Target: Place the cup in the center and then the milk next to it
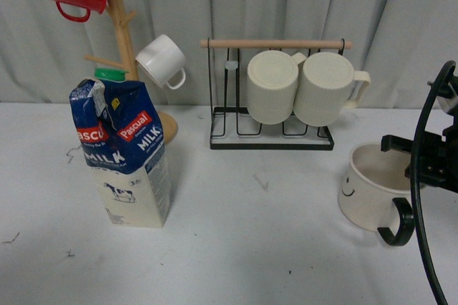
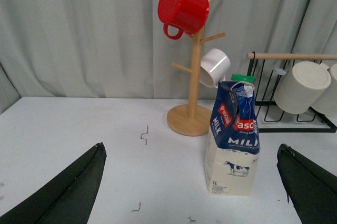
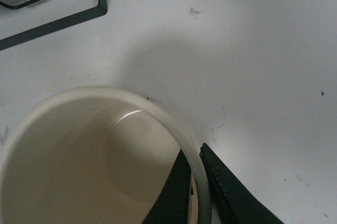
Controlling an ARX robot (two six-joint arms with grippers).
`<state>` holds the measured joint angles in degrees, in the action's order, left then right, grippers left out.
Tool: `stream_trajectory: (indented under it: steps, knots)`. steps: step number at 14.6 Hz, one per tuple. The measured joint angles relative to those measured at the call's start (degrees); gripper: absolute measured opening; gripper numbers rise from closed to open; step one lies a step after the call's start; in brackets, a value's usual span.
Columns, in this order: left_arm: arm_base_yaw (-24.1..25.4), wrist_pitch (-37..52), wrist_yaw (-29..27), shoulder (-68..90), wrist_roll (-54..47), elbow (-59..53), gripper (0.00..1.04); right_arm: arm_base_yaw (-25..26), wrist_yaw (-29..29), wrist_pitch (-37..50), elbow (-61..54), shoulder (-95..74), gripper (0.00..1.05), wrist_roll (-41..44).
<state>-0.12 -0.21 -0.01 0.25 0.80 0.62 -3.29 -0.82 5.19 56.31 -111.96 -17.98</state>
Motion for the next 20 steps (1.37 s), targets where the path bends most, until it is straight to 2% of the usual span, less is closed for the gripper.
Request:
stream_trajectory:
  steps: [1, 2, 6, 7, 9, 10, 16, 20]
  knots:
    - [0.00, 0.00, 0.02, 0.00, 0.02, 0.00, 0.98, 0.07, -0.24, -0.72, -0.52, 1.14, 0.05, -0.52]
    - [0.02, 0.02, 0.00, 0.00, 0.00, 0.00, 0.98, 0.33, -0.70, -0.98, -0.90, 2.67, 0.03, -0.48]
    - [0.00, 0.02, 0.02, 0.02, 0.00, 0.00, 0.98, -2.40, -0.92, -2.62, -1.77, 11.78, 0.03, -1.73]
    - [0.00, 0.00, 0.02, 0.00, 0.00, 0.00, 0.98, -4.42, -0.35, -3.23, -1.27, 12.07, 0.03, -2.01]
    - [0.00, 0.02, 0.00, 0.00, 0.00, 0.00, 0.98, -11.85, 4.09, -7.87, 4.48, 6.97, 0.03, -4.11]
    - [0.00, 0.00, 0.00, 0.00, 0.00, 0.00, 0.98, -13.35, 5.53, -9.09, 6.43, 5.09, 0.03, -4.81]
    - [0.02, 0.02, 0.00, 0.00, 0.00, 0.00, 0.98, -17.46, 8.48, -12.22, 8.98, 1.31, 0.03, -6.97]
    - [0.00, 0.02, 0.00, 0.00, 0.00, 0.00, 0.98, -18.08, 10.43, -13.73, 9.97, 0.24, 0.03, -7.72]
